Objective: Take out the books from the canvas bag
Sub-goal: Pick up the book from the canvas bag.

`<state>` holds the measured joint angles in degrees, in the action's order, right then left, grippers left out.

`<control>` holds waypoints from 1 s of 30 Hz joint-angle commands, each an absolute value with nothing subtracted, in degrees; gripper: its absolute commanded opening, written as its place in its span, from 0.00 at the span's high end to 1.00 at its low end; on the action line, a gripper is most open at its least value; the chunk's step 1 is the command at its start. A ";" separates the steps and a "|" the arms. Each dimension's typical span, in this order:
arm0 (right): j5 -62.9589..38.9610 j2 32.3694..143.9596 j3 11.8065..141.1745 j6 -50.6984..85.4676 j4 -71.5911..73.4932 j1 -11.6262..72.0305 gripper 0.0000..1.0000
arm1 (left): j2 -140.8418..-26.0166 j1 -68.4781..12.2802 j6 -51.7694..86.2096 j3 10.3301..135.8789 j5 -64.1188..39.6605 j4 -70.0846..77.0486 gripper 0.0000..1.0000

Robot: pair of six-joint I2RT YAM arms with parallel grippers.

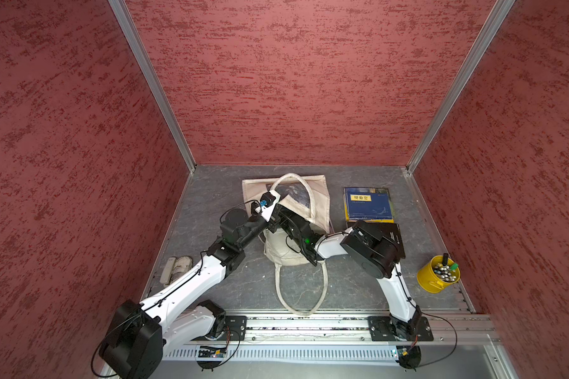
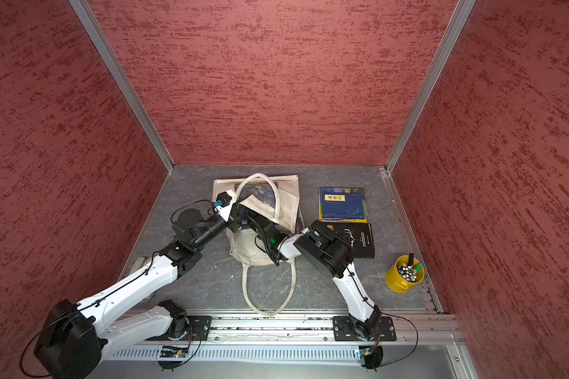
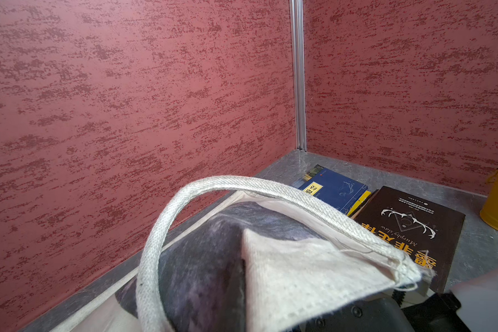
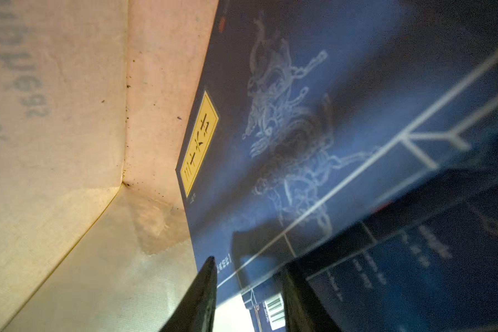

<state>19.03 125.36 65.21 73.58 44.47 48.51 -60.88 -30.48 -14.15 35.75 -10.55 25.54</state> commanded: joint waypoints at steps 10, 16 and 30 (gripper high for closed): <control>22.61 119.61 69.03 70.44 47.91 45.86 0.69 | -59.45 -31.35 -12.75 36.92 -15.64 33.62 1.00; 22.84 119.61 68.42 72.88 46.98 45.35 0.65 | -59.44 -31.28 -12.73 36.83 -15.80 33.93 1.00; 17.72 118.13 66.76 71.91 43.02 45.26 1.00 | -60.53 -30.72 -10.23 37.62 -6.01 35.12 1.00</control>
